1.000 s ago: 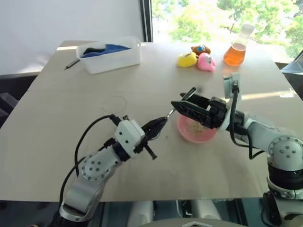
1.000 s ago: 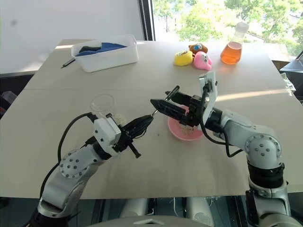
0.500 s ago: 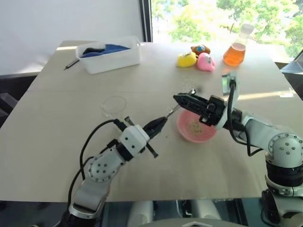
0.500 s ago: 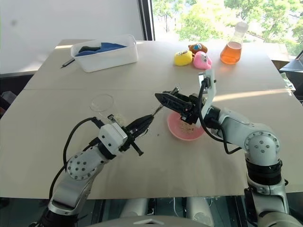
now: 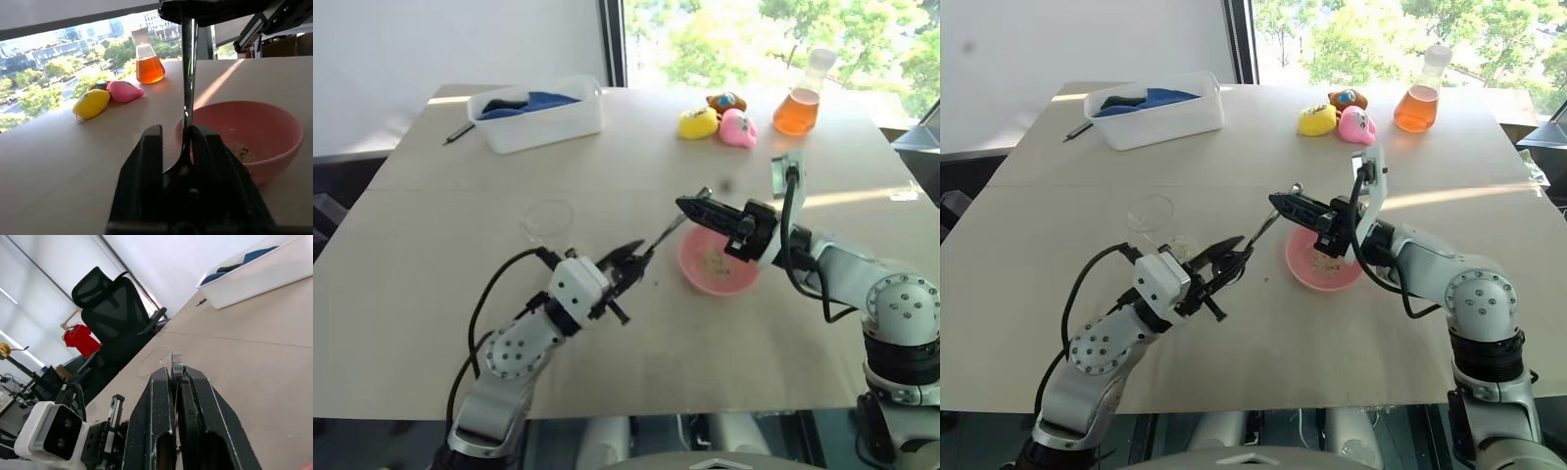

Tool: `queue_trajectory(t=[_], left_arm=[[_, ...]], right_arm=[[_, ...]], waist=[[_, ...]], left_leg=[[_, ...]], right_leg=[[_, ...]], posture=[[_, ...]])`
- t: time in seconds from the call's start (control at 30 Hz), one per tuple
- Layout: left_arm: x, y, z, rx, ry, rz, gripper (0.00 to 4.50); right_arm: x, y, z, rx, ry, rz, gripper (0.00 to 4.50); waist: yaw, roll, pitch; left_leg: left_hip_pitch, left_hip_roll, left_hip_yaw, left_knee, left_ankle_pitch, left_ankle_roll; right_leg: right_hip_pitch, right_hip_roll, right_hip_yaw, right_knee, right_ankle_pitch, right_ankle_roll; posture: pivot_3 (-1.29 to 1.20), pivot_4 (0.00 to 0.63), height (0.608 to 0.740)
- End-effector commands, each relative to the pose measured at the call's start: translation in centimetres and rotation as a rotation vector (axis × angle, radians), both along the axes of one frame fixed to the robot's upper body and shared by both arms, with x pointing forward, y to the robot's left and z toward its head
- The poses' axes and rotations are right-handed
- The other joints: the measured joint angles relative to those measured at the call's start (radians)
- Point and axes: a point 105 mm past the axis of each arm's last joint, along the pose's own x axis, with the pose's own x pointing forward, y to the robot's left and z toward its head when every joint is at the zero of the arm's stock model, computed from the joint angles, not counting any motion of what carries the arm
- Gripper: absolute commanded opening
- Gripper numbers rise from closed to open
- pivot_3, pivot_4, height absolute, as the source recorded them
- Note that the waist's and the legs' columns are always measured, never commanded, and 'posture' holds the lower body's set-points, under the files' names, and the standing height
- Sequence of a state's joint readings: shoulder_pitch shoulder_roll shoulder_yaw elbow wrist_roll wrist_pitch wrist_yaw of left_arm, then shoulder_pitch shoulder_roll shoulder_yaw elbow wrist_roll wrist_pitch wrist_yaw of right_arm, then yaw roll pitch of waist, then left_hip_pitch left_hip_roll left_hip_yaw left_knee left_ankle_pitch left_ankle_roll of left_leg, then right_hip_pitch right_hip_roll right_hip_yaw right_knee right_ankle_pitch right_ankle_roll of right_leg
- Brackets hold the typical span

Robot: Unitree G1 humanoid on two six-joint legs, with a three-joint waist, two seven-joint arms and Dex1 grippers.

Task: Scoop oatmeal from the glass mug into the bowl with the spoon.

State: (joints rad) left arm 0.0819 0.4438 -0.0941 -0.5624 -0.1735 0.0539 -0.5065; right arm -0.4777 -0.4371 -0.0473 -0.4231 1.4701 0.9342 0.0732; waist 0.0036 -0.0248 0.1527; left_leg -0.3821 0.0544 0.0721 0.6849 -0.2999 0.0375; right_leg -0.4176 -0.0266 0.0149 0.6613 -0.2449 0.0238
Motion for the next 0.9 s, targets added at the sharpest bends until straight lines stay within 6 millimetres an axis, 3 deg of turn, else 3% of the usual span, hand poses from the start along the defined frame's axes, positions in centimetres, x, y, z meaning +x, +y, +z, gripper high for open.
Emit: queue_trajectory(t=[0.03, 0.17, 0.3, 0.4, 0.5, 0.63, 0.9], left_arm=[[-0.6, 0.4, 1.2, -0.016, -0.045, 0.022, 2.79], [-2.5, 1.5, 1.6, -0.092, -0.025, 0.050, 2.79], [-4.2, 3.9, 2.1, -0.144, -0.058, 0.203, 2.79], [-5.6, 5.2, 0.3, -0.118, -0.011, 0.296, 2.79], [-6.6, 8.3, -2.8, -0.138, 0.081, 0.469, 2.79], [-6.1, 13.0, -3.3, -0.230, 0.095, 0.649, 2.79], [-3.2, 15.4, -2.0, -0.122, 0.108, 0.502, 2.79]], right_arm=[[0.2, -0.5, 1.2, 0.035, -0.034, -0.019, 0.00], [1.1, -1.3, 1.1, 0.043, -0.022, -0.057, 0.00], [1.8, -2.2, 1.0, 0.041, -0.018, -0.092, 0.00], [2.4, -2.7, 1.1, 0.050, -0.018, -0.111, 0.00], [1.8, -2.3, 1.4, 0.071, -0.028, -0.058, 0.00], [0.5, -2.2, 0.7, 0.036, -0.039, 0.010, 0.00], [0.8, -3.1, -0.2, 0.018, -0.012, -0.035, 0.00]], waist=[[-0.002, 0.000, 0.000], [-0.017, 0.000, 0.000], [-0.018, 0.001, 0.000], [-0.018, 0.001, 0.000], [-0.019, 0.001, 0.001], [-0.011, 0.001, 0.001], [-0.020, 0.001, 0.001]], left_leg=[[0.000, 0.000, 0.000, 0.000, 0.000, 0.000], [-0.001, 0.000, 0.000, 0.000, 0.000, 0.000], [-0.002, 0.001, 0.000, -0.001, 0.000, 0.000], [-0.001, 0.001, 0.001, -0.001, 0.000, 0.000], [-0.001, 0.000, 0.002, -0.001, 0.000, 0.000], [-0.003, 0.000, 0.000, -0.001, -0.001, 0.001], [-0.002, 0.000, 0.003, -0.001, -0.001, 0.001]], right_leg=[[0.000, 0.000, 0.000, 0.000, 0.000, 0.000], [-0.001, -0.002, 0.000, 0.000, 0.000, 0.000], [-0.002, -0.005, 0.000, 0.000, 0.000, 0.000], [-0.002, -0.005, 0.000, -0.001, 0.000, 0.000], [-0.002, -0.005, 0.001, -0.001, 0.000, 0.000], [-0.004, -0.003, -0.001, -0.001, -0.002, -0.002], [-0.005, 0.000, -0.002, -0.001, 0.000, 0.000]], posture=[[0.00, 0.150, 0.740], [0.00, 0.150, 0.740], [0.00, 0.150, 0.740], [0.00, 0.150, 0.740], [0.00, 0.150, 0.740], [0.00, 0.150, 0.740], [0.00, 0.150, 0.740]])
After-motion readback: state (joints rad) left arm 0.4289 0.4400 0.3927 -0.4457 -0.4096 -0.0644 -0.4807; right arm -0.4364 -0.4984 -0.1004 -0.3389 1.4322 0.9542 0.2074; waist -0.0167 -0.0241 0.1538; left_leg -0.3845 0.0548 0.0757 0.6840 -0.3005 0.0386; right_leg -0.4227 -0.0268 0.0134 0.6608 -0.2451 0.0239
